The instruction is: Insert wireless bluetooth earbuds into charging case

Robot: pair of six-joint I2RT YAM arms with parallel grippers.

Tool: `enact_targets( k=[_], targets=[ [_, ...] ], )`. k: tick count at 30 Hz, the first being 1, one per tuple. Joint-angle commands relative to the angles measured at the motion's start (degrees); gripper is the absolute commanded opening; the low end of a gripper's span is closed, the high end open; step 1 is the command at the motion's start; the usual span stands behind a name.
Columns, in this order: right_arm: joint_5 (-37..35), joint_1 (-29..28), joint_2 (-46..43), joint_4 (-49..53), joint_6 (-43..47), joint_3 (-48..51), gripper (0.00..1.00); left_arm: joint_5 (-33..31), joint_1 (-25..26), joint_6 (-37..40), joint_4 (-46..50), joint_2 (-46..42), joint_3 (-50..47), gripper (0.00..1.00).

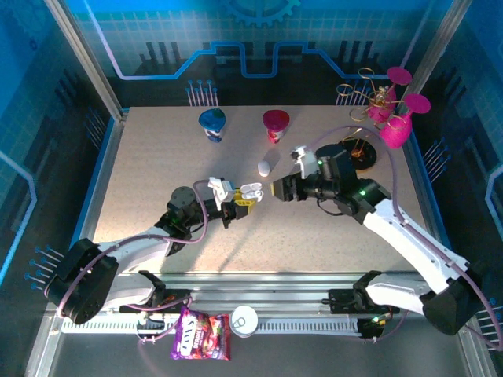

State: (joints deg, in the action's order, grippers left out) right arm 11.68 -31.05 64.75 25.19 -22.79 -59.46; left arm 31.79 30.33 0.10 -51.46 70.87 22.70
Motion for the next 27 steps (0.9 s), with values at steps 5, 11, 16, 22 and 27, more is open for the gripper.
enact_targets(
  k=[5,11,16,22,27],
  targets=[
    [-5.11,11.58,5.82,-3.23,-2.0,7.05,0.57,0.78,-0.41,2.09,-0.18,-2.96,-2.12,0.0],
    [-5.91,15.64,20.3,-4.39,3.53,3.53,0.51,0.62,-0.43,2.8,1.35,-4.32,-2.39,0.0],
    [-11.53,15.49,31.03,2.39,8.53,-4.61,0.38,0.34,-0.36,3.11,2.51,-5.28,-2.61,0.0],
    [-18.04,13.33,38.37,10.64,10.9,-12.75,0.36,-0.32,-0.42,3.77,3.53,-5.83,-3.05,0.0],
    [-22.28,10.92,43.42,15.89,12.17,-18.28,0.35,-0.31,-0.43,3.9,2.71,-5.18,-3.1,0.0]
  ],
)
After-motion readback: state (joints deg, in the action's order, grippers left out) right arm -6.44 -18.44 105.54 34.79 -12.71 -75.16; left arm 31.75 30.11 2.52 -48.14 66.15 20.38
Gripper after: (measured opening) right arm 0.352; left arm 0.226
